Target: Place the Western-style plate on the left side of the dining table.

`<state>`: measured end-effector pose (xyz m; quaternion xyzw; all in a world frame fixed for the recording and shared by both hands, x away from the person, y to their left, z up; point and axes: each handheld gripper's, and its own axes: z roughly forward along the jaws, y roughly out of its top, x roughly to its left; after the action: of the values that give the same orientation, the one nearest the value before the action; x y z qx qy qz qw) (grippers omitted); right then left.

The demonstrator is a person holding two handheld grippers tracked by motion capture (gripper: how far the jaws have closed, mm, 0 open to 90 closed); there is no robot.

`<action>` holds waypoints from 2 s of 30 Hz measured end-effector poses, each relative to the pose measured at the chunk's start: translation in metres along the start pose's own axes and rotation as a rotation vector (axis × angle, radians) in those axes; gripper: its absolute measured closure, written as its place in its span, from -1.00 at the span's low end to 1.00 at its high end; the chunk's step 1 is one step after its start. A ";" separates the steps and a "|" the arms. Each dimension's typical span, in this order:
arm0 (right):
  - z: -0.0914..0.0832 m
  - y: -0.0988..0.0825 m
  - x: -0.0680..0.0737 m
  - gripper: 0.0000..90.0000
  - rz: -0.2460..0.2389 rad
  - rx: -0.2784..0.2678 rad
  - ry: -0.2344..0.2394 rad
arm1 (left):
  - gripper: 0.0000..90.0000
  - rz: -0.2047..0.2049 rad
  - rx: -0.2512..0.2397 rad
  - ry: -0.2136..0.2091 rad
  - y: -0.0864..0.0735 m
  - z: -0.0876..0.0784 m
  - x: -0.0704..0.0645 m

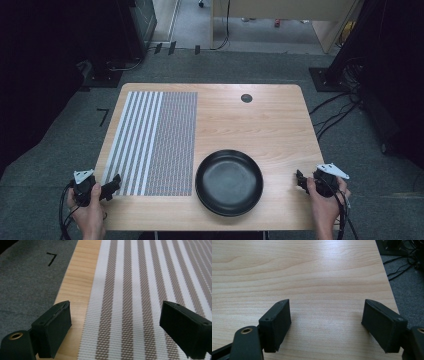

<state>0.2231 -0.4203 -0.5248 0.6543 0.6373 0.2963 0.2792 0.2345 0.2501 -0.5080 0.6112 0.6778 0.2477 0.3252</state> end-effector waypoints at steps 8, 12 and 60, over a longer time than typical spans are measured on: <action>0.000 0.000 0.000 -0.51 -0.001 0.000 0.000 | -0.80 0.020 -0.049 -0.043 0.011 -0.007 -0.020; 0.000 0.000 0.000 -0.51 0.000 0.000 0.001 | -0.80 0.051 -0.081 -0.083 0.022 -0.013 -0.037; -0.001 0.000 0.000 -0.54 0.035 -0.024 0.017 | -0.71 0.240 -0.021 -0.333 0.018 0.000 -0.178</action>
<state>0.2224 -0.4200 -0.5238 0.6595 0.6245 0.3142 0.2763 0.2542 0.0764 -0.4703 0.7168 0.5342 0.1871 0.4072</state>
